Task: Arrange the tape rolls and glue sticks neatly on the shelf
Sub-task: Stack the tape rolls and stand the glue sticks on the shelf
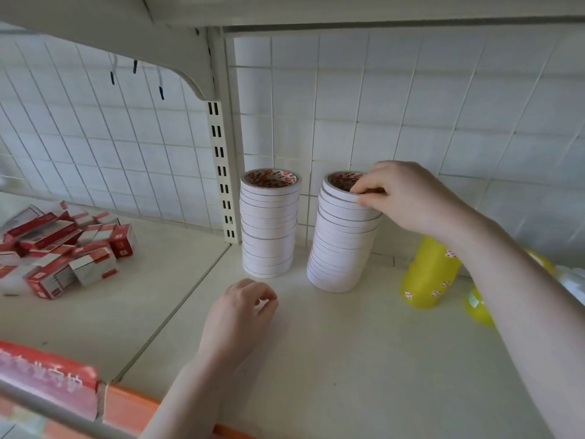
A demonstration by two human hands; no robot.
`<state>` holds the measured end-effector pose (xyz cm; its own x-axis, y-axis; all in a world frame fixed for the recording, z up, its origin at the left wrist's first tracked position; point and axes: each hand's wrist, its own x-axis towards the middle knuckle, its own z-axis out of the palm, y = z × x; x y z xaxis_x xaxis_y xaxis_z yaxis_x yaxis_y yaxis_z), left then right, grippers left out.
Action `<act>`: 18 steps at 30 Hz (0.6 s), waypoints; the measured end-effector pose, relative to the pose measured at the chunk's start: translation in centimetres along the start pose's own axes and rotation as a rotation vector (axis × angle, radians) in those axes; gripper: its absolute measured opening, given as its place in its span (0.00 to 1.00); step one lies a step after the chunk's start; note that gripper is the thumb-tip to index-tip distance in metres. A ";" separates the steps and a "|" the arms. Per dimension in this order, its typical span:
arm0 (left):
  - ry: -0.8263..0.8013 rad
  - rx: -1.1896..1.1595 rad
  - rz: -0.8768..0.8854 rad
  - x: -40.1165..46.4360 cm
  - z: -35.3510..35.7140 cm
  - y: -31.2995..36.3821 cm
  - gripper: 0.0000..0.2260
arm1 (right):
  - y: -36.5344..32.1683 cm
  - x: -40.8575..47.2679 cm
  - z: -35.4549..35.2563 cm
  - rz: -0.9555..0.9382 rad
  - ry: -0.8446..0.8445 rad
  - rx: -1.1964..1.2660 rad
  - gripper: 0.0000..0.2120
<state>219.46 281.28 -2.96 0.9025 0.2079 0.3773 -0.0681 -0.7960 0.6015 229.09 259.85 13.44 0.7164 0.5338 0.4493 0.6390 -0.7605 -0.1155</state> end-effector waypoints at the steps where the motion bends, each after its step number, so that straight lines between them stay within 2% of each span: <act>1: -0.002 0.001 0.000 0.0 0.0 0.0 0.03 | 0.0 0.0 0.0 0.001 0.000 0.006 0.07; 13: -0.011 -0.011 -0.013 -0.1 -0.1 0.1 0.04 | -0.4 0.5 0.2 -0.011 -0.021 0.024 0.08; 18: -0.028 0.012 -0.040 -0.2 -0.3 0.0 0.04 | 0.0 0.1 1.0 -0.047 0.027 0.006 0.08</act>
<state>219.18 281.37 -2.81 0.9160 0.2239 0.3329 -0.0265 -0.7942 0.6070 229.47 260.23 12.63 0.6777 0.5583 0.4785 0.6736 -0.7324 -0.0994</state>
